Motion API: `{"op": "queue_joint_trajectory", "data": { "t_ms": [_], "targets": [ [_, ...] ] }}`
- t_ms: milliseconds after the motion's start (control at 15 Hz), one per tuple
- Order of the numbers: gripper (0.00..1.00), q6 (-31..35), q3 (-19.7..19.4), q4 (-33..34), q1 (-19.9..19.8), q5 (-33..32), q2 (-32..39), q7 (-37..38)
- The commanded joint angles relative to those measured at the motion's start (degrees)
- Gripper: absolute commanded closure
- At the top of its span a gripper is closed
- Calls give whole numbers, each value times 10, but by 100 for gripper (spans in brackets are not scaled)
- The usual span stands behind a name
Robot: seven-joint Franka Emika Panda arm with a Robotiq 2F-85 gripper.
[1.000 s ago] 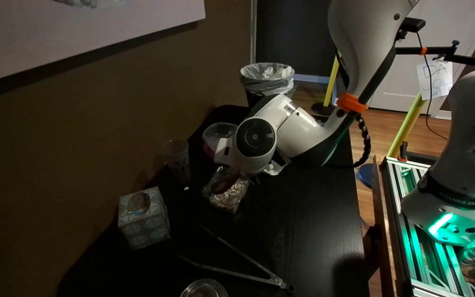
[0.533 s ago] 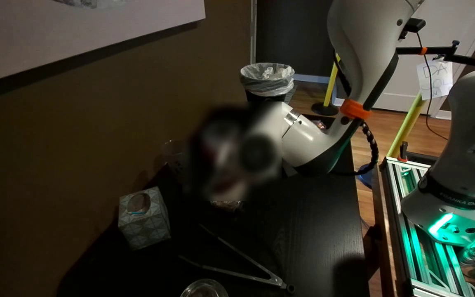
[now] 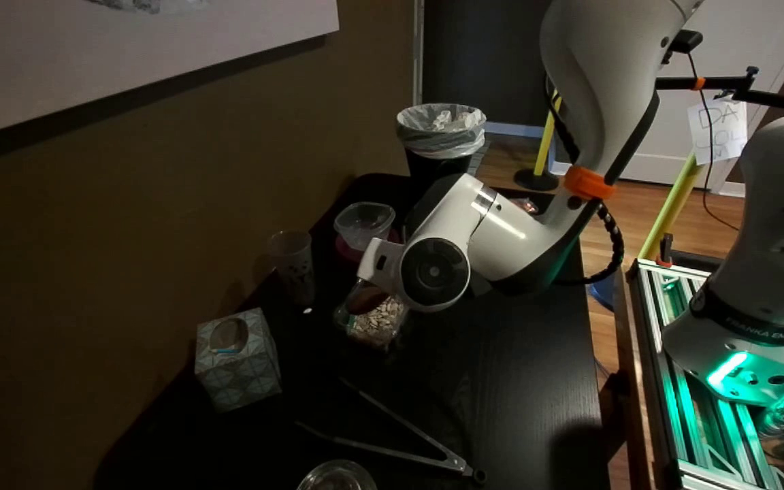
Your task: Put the wooden spoon inside the container
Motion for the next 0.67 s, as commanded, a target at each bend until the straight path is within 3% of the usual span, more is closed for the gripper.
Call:
{"op": "queue_joint_trajectory", "data": {
  "t_ms": [0,67,200,267,600],
  "targets": [
    [82,-3,17,1,-16,-3,1,1],
    [96,-3,18,1,-16,-3,1,0],
    [96,3,26,21,-31,40,13,-65],
    [96,0,17,32,-33,78,14,-131],
    [96,-54,89,100,-156,203,38,-342]
  ]
}}
